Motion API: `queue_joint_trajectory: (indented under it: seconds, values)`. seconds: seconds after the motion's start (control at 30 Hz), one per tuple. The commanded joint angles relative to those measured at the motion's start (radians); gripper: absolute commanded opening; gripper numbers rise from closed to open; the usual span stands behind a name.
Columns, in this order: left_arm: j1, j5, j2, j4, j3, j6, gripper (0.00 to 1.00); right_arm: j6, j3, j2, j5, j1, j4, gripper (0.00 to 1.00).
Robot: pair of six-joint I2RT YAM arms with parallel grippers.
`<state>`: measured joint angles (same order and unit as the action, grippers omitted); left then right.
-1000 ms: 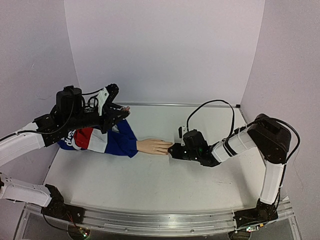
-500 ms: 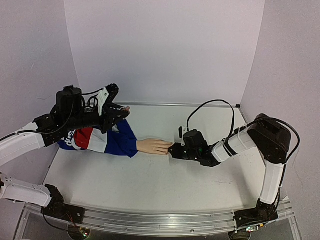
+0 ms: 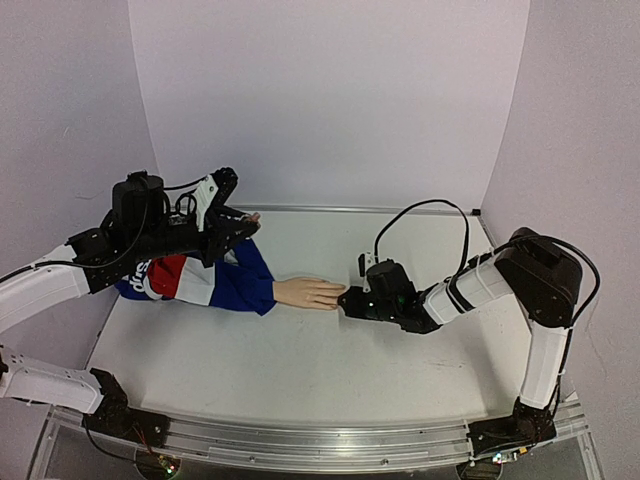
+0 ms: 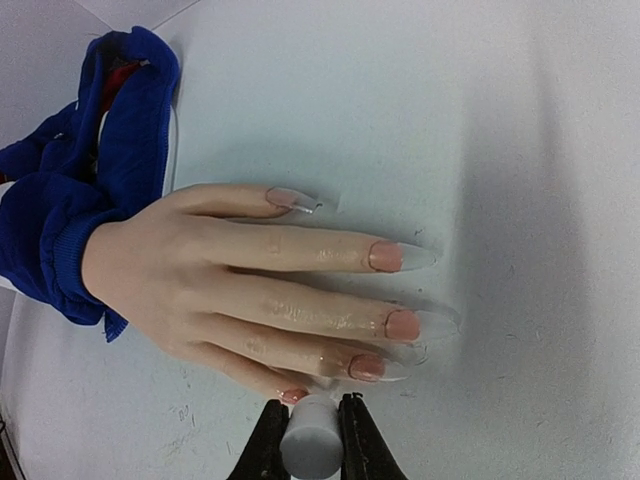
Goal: Paint the nails
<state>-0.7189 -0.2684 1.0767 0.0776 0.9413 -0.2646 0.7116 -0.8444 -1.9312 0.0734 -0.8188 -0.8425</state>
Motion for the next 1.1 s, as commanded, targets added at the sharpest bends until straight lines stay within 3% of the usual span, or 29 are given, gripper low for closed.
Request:
queue_joint_trajectory:
  seconds: [0.0,0.57,1.07]
  values:
    - [0.003,-0.020,-0.013,-0.035,0.016,-0.001,0.00,0.003,-0.036,0.006,0.031,0.001,0.013,0.00]
    - [0.002,-0.023,-0.005,-0.035,0.017,0.003,0.00,-0.005,-0.010,0.056,0.051,0.001,0.030,0.00]
    - [0.003,-0.025,-0.006,-0.035,0.017,0.003,0.00,-0.001,0.010,0.046,-0.021,0.000,-0.067,0.00]
